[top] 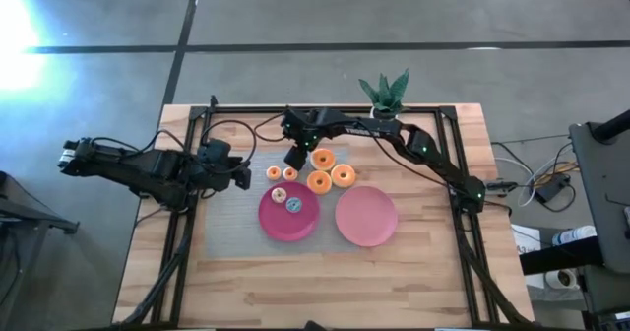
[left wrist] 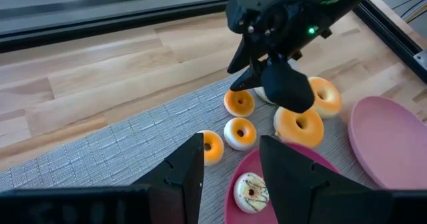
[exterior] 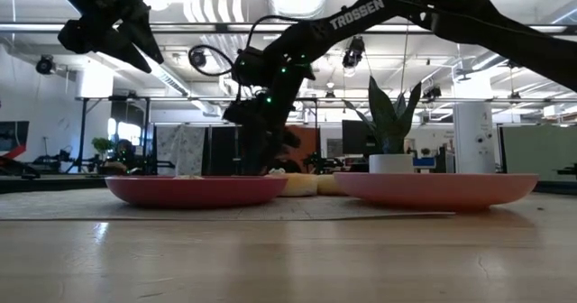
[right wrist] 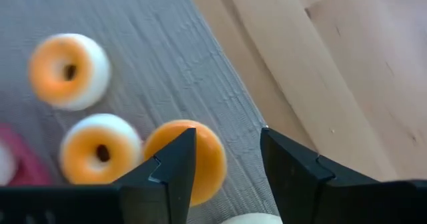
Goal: Pick & Place donuts
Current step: Put the small orange donut on the dark pink plate
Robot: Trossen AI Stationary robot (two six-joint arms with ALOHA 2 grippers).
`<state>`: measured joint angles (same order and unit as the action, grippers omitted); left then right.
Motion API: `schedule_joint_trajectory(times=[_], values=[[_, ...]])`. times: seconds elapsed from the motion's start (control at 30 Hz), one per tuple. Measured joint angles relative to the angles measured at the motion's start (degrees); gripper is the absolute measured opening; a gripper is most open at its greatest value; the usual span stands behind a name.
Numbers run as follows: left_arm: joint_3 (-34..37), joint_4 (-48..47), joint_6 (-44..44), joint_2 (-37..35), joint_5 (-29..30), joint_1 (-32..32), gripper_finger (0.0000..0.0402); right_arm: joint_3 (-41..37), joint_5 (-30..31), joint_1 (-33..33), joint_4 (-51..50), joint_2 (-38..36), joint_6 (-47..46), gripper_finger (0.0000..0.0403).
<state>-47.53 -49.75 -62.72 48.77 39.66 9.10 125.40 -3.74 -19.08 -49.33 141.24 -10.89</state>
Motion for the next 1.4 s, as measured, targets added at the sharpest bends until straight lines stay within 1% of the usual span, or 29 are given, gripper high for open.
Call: schedule_joint_trajectory(times=[0.1,0.2,0.27,0.37,0.5,0.67,0.9,1.07,1.17,1.23,1.3,1.4], values=[[0.00,0.01,0.00,0.00,0.00,0.00,0.0120,0.66,-2.28,0.12,-2.29,-0.19,1.45,0.0166],[0.00,0.00,0.04,0.00,0.00,0.00,0.0120,-0.62,-2.18,0.71,-3.41,0.10,1.46,0.0168],[0.00,0.00,0.05,0.00,0.03,0.00,0.0120,-1.44,1.26,1.65,-2.95,0.38,1.83,0.0167],[0.00,0.01,0.07,0.00,0.11,0.00,0.0120,-2.01,2.67,2.30,-0.82,0.30,1.46,0.0161],[0.00,0.00,0.07,0.00,0.17,0.00,0.0120,-2.21,3.90,2.23,-1.04,0.27,1.21,0.0146],[0.00,0.01,0.09,0.00,0.28,0.00,0.0120,-2.57,4.23,2.37,-1.47,0.27,3.66,0.0109],[0.00,0.01,0.11,0.00,0.41,0.00,0.0120,-3.01,5.15,2.59,-1.49,0.27,5.43,0.0020],[0.00,0.01,0.11,0.00,0.46,0.00,0.0120,-2.60,5.20,2.59,-1.08,0.19,7.80,0.0011],[0.00,0.01,0.07,0.00,0.48,0.00,0.0120,-0.05,5.07,2.36,-1.23,-0.44,7.94,0.0009],[0.00,0.01,0.08,0.00,0.48,0.00,0.0120,2.25,3.63,2.12,-1.52,-1.71,7.82,0.0009],[0.00,-0.02,0.11,0.00,0.48,0.00,0.0120,4.44,0.40,1.69,-2.00,-3.26,6.03,0.0009],[0.00,-0.21,0.91,0.00,0.49,0.00,0.0120,6.86,-8.35,0.65,-3.64,-4.84,1.34,0.0009]])
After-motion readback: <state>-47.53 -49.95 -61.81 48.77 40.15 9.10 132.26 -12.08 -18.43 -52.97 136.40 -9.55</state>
